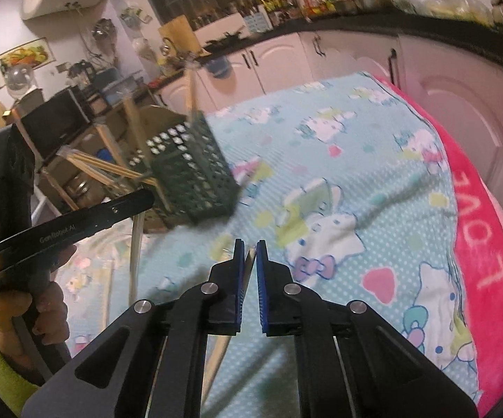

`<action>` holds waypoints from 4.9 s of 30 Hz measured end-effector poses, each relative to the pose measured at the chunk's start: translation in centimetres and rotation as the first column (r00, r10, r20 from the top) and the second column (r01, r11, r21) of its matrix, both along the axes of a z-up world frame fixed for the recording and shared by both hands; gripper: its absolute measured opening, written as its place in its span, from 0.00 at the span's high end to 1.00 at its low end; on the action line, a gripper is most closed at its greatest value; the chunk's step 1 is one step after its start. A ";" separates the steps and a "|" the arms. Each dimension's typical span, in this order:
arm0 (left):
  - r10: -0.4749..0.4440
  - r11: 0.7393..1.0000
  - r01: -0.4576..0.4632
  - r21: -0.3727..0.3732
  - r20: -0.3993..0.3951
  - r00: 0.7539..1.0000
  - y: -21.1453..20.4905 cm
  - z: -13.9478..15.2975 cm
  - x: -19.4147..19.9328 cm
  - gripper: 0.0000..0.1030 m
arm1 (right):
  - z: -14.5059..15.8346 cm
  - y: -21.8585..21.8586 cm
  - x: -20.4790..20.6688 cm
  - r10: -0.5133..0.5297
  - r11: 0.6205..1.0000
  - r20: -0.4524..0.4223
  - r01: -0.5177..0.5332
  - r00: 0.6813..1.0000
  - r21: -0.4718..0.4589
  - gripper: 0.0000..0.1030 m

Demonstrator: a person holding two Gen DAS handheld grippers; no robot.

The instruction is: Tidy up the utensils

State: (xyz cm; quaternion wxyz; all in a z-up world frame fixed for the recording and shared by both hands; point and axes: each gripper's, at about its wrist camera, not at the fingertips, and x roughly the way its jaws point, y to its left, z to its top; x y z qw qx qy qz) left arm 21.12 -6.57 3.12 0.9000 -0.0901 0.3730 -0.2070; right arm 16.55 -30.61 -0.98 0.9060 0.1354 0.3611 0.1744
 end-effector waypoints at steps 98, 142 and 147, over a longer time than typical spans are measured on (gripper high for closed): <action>0.278 0.960 -0.262 -0.095 0.256 0.926 10.4 6.7 7.3 0.97 | 9.5 8.0 14.1 -0.072 0.997 0.527 0.076 0.847 0.014 0.96; 0.343 0.939 -0.323 -0.119 0.253 0.905 12.5 7.4 0.0 0.28 | 8.6 6.2 5.3 -0.009 1.000 0.377 0.000 0.926 0.022 0.60; 0.348 0.937 -0.327 -0.125 0.243 0.906 13.0 7.0 -1.2 0.21 | 8.5 6.4 4.0 -0.003 1.000 0.368 -0.002 0.930 0.014 0.55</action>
